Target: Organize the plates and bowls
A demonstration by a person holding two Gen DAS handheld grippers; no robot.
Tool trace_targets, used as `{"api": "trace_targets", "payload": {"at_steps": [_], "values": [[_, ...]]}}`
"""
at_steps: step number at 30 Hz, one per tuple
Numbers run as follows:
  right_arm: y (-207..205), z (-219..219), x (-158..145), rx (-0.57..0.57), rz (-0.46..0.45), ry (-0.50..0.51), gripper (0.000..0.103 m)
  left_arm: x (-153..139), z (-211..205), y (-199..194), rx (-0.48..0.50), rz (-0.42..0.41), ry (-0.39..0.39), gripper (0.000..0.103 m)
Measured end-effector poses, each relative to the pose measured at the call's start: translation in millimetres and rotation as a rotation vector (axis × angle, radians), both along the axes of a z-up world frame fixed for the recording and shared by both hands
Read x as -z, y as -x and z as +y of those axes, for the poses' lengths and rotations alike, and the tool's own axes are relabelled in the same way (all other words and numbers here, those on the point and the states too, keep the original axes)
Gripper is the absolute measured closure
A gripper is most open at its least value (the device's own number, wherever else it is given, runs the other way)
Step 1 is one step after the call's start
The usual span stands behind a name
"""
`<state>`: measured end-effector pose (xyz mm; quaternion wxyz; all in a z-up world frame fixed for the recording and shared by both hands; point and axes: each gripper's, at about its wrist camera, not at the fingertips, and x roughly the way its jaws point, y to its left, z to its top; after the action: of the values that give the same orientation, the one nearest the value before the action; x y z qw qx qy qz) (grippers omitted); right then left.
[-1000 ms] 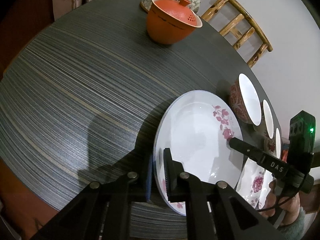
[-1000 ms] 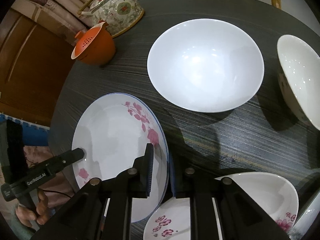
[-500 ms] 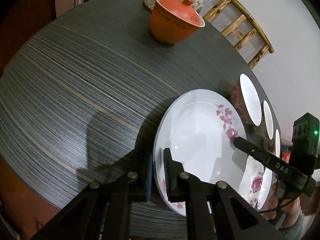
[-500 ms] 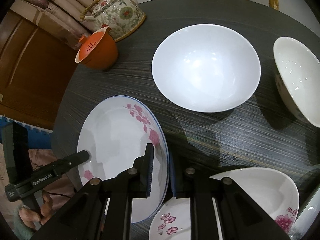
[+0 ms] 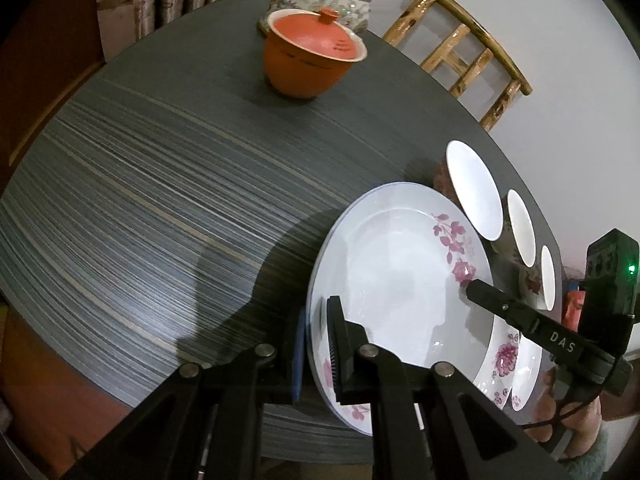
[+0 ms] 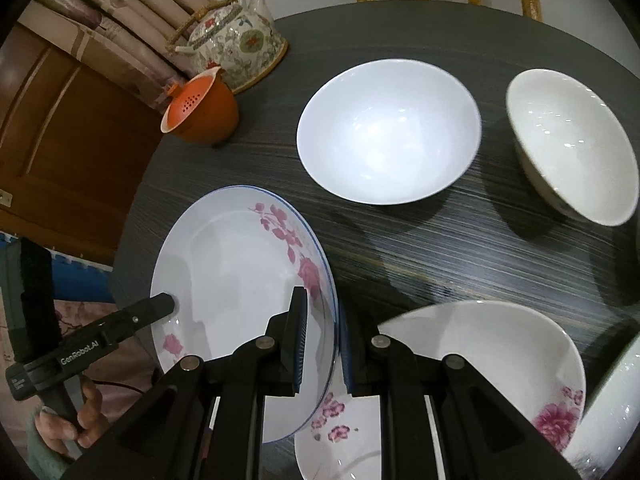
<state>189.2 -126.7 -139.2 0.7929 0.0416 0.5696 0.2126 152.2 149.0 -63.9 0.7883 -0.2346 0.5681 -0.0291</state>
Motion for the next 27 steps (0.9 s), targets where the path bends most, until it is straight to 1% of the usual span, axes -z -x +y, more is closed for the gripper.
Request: {"api": "trace_targets", "payload": {"at_steps": [10,27], "values": [[15.5,-33.2,-13.4,0.047,-0.022,-0.021,0.087,-18.7,-35.3,3.7,0.055,-0.027,-0.022,0.093],[45.9,-107.2,-17.2,0.165,-0.03,-0.031,0.087,-18.9,-106.1,7.6,0.167,-0.019,-0.037,0.093]]}}
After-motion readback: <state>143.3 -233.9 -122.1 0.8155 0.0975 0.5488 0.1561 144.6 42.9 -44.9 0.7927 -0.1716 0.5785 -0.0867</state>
